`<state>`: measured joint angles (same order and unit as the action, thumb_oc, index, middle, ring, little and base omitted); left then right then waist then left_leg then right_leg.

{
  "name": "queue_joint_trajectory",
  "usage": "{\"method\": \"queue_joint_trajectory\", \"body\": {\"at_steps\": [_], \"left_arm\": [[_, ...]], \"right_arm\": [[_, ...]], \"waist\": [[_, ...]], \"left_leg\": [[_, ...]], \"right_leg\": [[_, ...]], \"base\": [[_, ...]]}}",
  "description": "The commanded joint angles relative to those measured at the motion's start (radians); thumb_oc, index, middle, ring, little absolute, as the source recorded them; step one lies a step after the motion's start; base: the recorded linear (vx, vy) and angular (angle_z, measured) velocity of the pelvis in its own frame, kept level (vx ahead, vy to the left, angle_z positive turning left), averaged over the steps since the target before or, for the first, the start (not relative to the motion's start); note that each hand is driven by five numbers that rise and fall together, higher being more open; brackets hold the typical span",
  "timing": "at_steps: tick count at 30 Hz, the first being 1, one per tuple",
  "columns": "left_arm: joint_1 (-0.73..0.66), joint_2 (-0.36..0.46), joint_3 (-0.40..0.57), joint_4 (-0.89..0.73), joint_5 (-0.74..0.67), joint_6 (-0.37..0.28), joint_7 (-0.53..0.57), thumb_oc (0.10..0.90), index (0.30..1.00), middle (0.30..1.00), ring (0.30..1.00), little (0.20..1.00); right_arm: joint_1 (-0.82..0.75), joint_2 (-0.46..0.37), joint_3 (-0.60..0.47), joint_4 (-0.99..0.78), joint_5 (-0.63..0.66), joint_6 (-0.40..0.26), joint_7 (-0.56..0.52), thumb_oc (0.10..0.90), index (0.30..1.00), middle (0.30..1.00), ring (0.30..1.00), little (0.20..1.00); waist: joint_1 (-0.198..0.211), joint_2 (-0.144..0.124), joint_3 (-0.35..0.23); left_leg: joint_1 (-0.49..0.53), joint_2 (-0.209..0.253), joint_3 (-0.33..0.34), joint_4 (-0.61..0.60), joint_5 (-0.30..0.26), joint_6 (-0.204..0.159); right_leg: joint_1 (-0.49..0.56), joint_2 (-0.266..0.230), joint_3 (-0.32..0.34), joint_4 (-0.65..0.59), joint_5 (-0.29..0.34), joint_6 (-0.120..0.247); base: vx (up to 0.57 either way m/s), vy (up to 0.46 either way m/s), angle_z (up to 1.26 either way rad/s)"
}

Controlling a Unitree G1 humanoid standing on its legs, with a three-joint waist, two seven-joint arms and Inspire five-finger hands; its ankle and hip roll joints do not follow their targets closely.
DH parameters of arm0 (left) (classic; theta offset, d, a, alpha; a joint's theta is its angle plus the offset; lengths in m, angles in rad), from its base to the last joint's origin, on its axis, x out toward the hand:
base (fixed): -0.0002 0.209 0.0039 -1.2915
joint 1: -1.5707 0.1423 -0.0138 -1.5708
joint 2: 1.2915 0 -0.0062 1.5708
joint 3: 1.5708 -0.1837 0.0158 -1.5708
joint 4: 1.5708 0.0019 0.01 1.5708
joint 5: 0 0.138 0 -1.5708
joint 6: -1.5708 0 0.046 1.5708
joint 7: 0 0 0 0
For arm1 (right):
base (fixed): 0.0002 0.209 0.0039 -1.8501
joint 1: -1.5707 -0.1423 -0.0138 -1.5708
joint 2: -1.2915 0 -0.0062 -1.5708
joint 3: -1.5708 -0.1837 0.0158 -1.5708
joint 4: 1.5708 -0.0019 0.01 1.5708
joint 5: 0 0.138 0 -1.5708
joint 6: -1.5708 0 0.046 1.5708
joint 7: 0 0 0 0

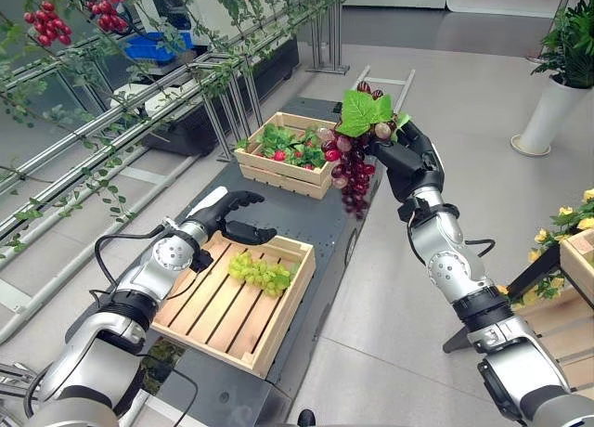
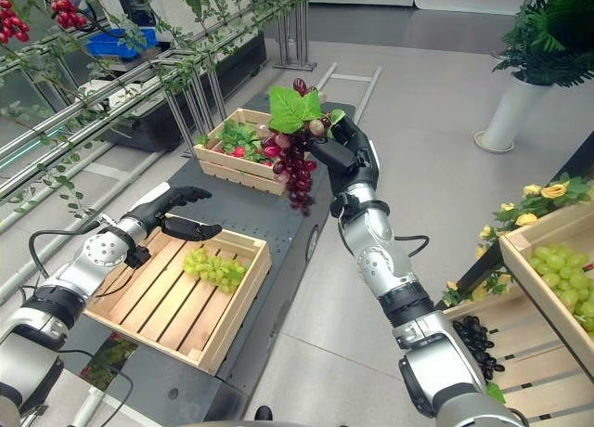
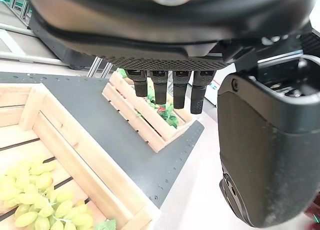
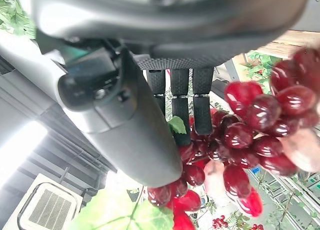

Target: Pick up the fruits from the basket on one side to the basket on the other side

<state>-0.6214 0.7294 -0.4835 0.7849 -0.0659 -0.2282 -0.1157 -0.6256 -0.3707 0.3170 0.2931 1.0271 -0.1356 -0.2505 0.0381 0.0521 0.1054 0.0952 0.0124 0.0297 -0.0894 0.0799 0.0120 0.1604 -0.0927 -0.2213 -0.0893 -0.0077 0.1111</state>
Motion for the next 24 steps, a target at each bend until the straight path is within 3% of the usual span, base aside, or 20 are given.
{"method": "queue_joint_trajectory", "body": {"at_steps": [1, 6, 15, 24], "left_arm": [[-0.049, 0.022, 0.11, -0.008, -0.077, -0.065, 0.079, 0.8, 0.9, 0.9, 0.9, 0.9], [-0.003, -0.013, 0.137, -0.019, -0.117, -0.083, 0.093, 0.8, 0.9, 0.9, 0.9, 0.9], [0.171, -0.16, 0.234, -0.097, -0.202, -0.117, 0.194, 0.8, 0.9, 0.9, 0.9, 0.9], [0.298, -0.272, 0.231, -0.191, -0.19, -0.141, 0.227, 0.8, 0.9, 0.9, 0.9, 0.9]], "right_arm": [[-0.129, 0.03, -0.072, -0.102, -0.039, -0.127, 0.034, 0.4, 0.3, 0.3, 0.3, 0.3], [-0.089, 0.043, -0.075, -0.086, -0.043, -0.122, 0.038, 0.4, 0.3, 0.3, 0.3, 0.3], [0.108, 0.082, -0.101, -0.042, -0.035, -0.109, 0.118, 0.4, 0.3, 0.3, 0.3, 0.3], [0.272, 0.105, -0.109, -0.019, -0.041, -0.098, 0.158, 0.4, 0.3, 0.3, 0.3, 0.3]], "waist": [[0.0, -0.019, -0.067], [-0.005, -0.022, -0.066], [-0.025, -0.039, -0.055], [-0.051, -0.054, -0.03]], "left_leg": [[0.029, -0.009, -0.015, 0.002, -0.092, -0.035], [0.028, -0.009, -0.008, 0.002, -0.093, -0.034], [0.032, 0.0, 0.018, 0.002, -0.094, -0.029], [0.033, 0.006, 0.059, 0.002, -0.099, -0.02]], "right_leg": [[-0.001, 0.006, 0.015, 0.002, 0.008, -0.066], [-0.005, 0.009, 0.024, 0.002, 0.01, -0.067], [-0.02, 0.016, 0.055, 0.002, 0.017, -0.065], [-0.043, 0.024, 0.092, 0.002, 0.028, -0.059]], "base": [[0.0, 0.0, 0.0], [0.0, 0.005, -0.01], [0.01, 0.016, -0.08], [0.0, 0.021, -0.21]]}}
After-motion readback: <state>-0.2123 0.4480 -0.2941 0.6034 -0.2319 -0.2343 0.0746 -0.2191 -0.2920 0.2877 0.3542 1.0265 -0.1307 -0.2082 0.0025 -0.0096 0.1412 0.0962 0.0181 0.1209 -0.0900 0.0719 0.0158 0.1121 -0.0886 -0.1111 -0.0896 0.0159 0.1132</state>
